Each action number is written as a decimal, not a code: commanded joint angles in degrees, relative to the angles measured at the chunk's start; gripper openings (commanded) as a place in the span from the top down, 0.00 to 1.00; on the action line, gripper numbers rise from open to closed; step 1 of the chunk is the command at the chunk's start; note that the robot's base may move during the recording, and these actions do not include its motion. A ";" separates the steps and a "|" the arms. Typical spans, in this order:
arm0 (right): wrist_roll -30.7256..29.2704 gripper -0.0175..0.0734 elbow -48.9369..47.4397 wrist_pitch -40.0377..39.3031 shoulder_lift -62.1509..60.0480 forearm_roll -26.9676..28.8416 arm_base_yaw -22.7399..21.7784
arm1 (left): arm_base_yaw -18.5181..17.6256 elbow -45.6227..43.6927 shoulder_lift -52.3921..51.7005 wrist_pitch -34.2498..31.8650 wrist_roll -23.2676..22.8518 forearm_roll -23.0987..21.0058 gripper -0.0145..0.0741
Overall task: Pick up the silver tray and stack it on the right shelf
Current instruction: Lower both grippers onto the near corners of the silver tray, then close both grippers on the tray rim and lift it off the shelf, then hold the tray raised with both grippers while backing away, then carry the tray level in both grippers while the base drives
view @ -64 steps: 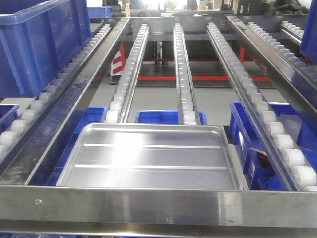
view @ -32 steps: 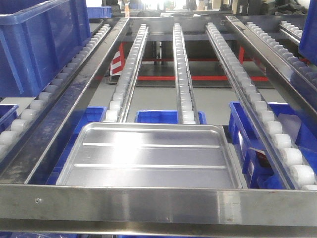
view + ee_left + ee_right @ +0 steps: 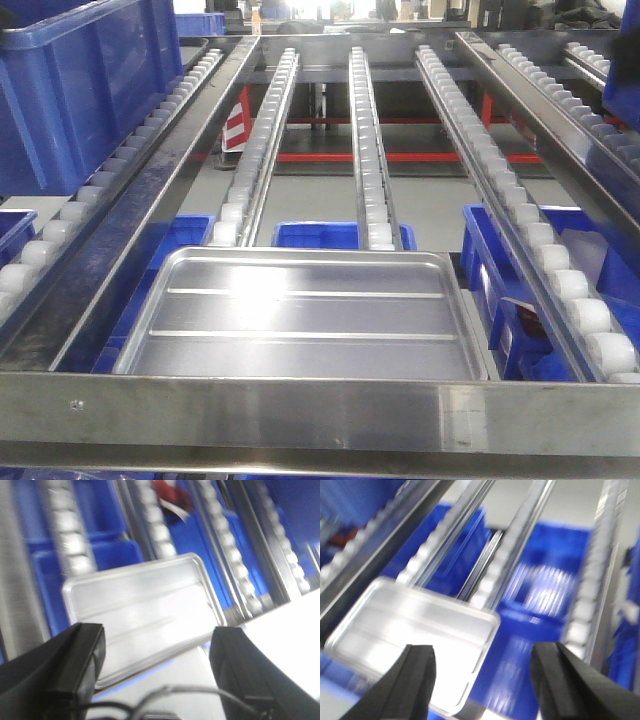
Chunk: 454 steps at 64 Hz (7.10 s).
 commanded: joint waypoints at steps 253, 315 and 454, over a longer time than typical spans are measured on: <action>17.74 0.75 -28.45 35.54 20.75 -7.23 0.87 | -33.84 -24.41 23.38 12.81 -64.66 51.17 0.94; 17.74 0.75 -27.70 34.96 20.71 -7.49 0.87 | -33.84 -24.41 23.38 18.31 -65.26 52.49 0.94; 17.74 0.75 -27.70 35.00 20.71 -7.49 0.87 | -33.84 -24.41 23.38 18.31 -65.26 52.49 0.94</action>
